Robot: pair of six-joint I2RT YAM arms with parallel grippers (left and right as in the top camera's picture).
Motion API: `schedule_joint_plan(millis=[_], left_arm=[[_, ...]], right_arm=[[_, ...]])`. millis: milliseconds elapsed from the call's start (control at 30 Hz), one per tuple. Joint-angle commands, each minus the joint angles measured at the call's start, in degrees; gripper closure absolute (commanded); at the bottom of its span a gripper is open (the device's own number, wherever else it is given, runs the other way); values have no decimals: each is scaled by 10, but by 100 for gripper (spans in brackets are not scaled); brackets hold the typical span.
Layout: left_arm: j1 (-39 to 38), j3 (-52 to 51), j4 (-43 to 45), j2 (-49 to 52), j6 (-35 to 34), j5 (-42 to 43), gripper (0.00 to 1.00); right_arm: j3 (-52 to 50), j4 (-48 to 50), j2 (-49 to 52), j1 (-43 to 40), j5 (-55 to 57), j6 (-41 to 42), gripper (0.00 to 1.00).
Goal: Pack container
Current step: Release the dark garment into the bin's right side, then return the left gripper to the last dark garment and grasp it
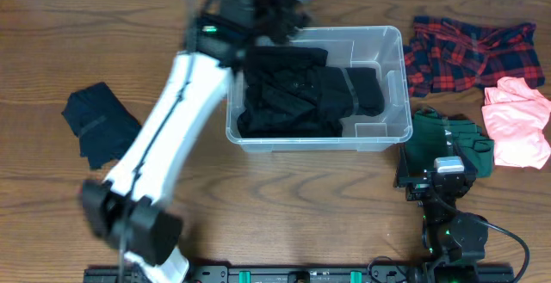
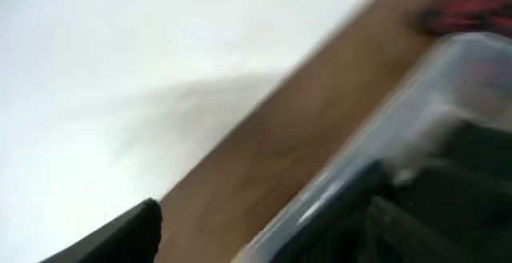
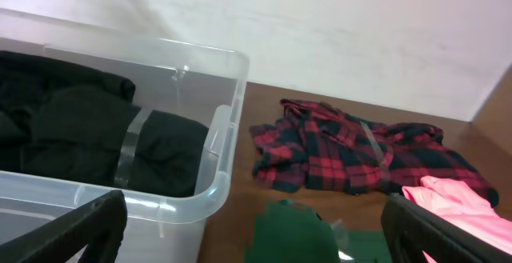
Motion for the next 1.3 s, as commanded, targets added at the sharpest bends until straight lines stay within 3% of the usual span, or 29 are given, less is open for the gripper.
schedule_joint_plan(millis=[0, 133, 233, 333, 467, 800, 1067, 1267], left_arm=[[47, 7, -50, -25, -122, -172, 12], [116, 7, -137, -40, -189, -240, 7], [177, 7, -203, -39, -246, -242, 7], [242, 7, -271, -35, -351, -242, 7], [318, -11, -315, -28, -429, -241, 7], [377, -110, -301, 11, -464, -240, 6], [377, -231, -202, 75, -574, -240, 6], [377, -260, -125, 128, -585, -239, 5]], right_arm=[[-1, -2, -2, -5, 8, -9, 1], [-1, -2, -2, -5, 8, -9, 1], [-1, -2, -2, -5, 8, -9, 1], [-1, -2, -2, -5, 8, -9, 1], [-1, -2, -2, -5, 8, -9, 1], [-1, -2, -2, -5, 8, -9, 1], [-1, -2, -2, -5, 8, -9, 1], [-1, -2, -2, -5, 8, -9, 1]])
